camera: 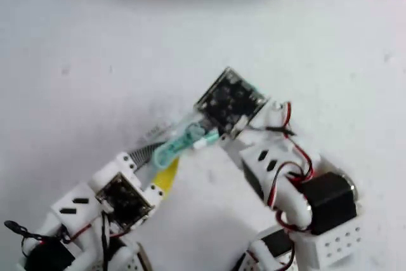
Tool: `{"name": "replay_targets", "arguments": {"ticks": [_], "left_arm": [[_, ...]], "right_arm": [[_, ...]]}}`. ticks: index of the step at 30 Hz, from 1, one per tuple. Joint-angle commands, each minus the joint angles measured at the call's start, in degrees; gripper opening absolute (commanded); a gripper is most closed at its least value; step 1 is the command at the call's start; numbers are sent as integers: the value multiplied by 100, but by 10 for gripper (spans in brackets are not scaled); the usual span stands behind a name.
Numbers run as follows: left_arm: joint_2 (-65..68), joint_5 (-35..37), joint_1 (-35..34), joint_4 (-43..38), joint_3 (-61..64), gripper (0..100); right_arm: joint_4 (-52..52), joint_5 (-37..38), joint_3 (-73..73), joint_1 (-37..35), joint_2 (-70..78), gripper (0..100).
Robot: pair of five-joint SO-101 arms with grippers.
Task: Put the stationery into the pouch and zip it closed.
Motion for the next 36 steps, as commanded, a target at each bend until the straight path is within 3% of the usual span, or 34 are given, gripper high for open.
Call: {"name": "replay_targets", "arguments": {"ticks": [1, 9, 16, 22, 36], "left_arm": [[-48, 70, 22, 123, -18, 24], [-479, 53, 13, 97, 185, 24], [-479, 62, 13, 97, 202, 24], [-479, 62, 13, 97, 202, 24], [-479, 62, 13, 97, 202, 24]], "right_arm": [[-180, -44, 18, 251, 4, 16], [629, 114, -343, 119, -593, 26], [1640, 1398, -369, -1007, -1297, 317], [1719, 1371, -97, -1209, -1349, 259], [1446, 1073, 167, -1235, -2782, 254]]}}
